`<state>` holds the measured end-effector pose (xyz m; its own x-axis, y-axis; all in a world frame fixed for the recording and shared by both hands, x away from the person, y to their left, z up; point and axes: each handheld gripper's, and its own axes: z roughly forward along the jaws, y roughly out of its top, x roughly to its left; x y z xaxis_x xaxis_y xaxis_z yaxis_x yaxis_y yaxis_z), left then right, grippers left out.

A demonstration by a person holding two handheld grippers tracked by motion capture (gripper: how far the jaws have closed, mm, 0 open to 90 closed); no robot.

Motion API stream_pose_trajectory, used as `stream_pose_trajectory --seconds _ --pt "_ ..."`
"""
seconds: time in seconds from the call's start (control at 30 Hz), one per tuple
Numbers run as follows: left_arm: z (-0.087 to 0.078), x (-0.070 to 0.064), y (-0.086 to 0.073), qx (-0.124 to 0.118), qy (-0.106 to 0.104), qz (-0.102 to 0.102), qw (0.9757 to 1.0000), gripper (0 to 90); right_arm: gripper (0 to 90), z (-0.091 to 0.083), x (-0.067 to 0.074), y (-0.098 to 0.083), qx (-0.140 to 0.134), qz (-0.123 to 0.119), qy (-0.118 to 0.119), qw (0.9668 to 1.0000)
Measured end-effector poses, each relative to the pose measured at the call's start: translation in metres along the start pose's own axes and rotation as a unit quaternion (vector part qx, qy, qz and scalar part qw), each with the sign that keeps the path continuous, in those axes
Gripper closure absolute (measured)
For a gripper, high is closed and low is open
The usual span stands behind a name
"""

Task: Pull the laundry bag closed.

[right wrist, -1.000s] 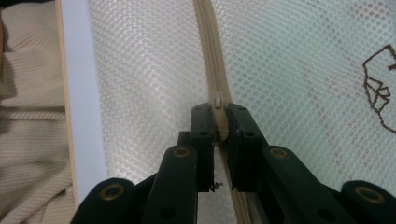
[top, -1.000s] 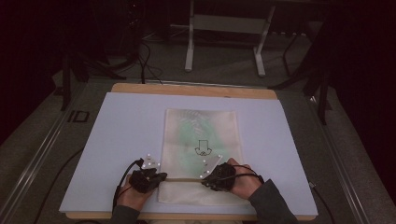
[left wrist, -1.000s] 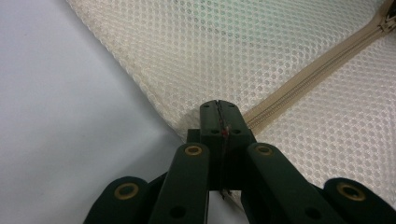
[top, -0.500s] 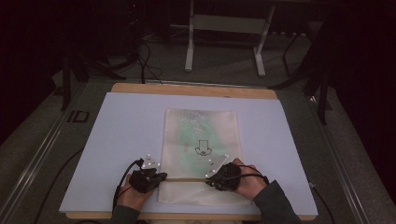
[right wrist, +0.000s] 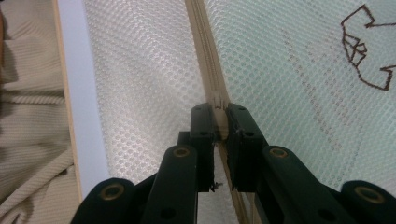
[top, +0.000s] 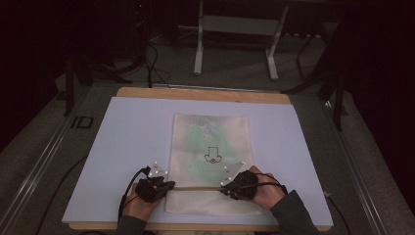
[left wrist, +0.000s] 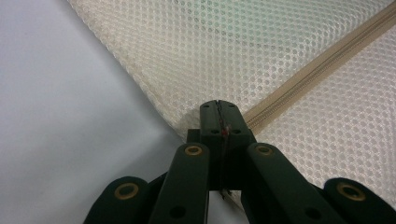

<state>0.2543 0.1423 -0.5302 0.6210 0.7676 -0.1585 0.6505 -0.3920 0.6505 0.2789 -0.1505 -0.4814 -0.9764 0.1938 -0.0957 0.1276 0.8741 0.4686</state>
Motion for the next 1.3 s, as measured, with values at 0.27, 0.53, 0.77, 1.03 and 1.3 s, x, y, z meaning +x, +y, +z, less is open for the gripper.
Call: stream_pose_trajectory --seconds 0.27,0.53,0.77,1.03,1.3 --pt "0.0 0.0 0.0 0.0 0.0 0.001 1.0 89.3 82.5 -0.003 -0.002 -0.009 0.004 0.011 -0.003 0.9999" --pt "0.0 0.0 0.0 0.001 0.001 0.001 1.0 89.3 82.4 -0.009 -0.003 -0.019 0.004 0.021 -0.006 0.9998" --pt "0.0 0.0 0.0 0.001 0.0 0.0 1.0 89.3 82.4 -0.012 -0.006 -0.027 0.002 0.032 -0.008 0.9995" --pt "0.0 0.0 0.0 0.001 0.0 0.0 1.0 89.3 82.4 -0.016 -0.009 -0.034 -0.008 0.045 -0.002 0.9989" --pt "0.0 0.0 0.0 0.0 0.0 0.0 1.0 89.3 82.4 -0.023 -0.011 -0.044 -0.007 0.055 -0.009 0.9984"
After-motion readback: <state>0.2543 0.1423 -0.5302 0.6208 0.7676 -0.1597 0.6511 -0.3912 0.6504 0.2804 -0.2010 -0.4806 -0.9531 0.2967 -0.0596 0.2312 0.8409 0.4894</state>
